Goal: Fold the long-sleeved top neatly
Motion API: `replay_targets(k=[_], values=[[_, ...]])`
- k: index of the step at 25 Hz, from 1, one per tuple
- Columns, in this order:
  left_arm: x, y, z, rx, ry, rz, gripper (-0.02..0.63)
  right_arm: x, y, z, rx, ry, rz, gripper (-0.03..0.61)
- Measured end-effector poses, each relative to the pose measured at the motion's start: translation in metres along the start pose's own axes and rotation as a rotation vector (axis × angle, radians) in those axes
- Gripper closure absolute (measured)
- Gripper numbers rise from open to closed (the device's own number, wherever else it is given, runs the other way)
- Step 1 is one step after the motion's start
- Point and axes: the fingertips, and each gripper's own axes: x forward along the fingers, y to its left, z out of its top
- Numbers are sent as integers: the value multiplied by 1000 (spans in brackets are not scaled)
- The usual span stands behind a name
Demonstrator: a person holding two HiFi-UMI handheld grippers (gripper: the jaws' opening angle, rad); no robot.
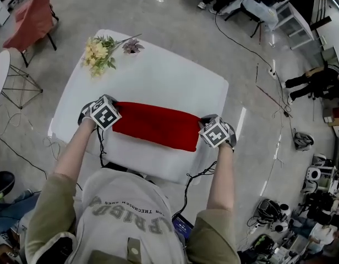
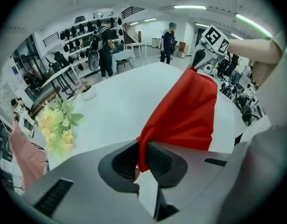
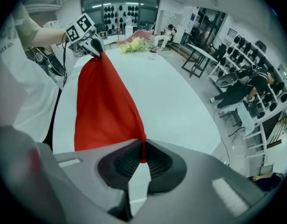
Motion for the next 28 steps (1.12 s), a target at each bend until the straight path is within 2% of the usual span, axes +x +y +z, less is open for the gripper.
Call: replay_targets(k=[4,8,11,14,16,17,18,19,21,25,28], values=[[26,10,-1,-57,54,-30,567,33,-15,0,38,60,25,557],[30,27,-1,-151,29,0,447,38,-33,5,120,33,-43,535],[17,42,-4,-238,-38,36,370,21,-47,11,202,-80,-93,503],[-5,49,-9,-333,-132,70,342,-11,-49,11,261,-199,-113,502],[-23,51,-11,-398,-215,94,341,-29,-37,10,276,-262,-93,500],[-32,51,-13,-432,-253,108,341,-36,-27,8,276,-282,-65,458],[-40,50,-17,-461,-282,121,341,-40,-14,7,270,-294,-33,340],[-49,46,-21,-482,-300,128,341,-44,-1,5,255,-300,-6,319],[-59,26,-34,-497,-295,109,341,-49,26,2,199,-304,15,319],[-45,-42,-60,-488,-213,-4,341,-49,82,-9,68,-275,16,319],[-21,-75,-75,-463,-145,-17,341,-32,111,-29,-10,-206,5,319]])
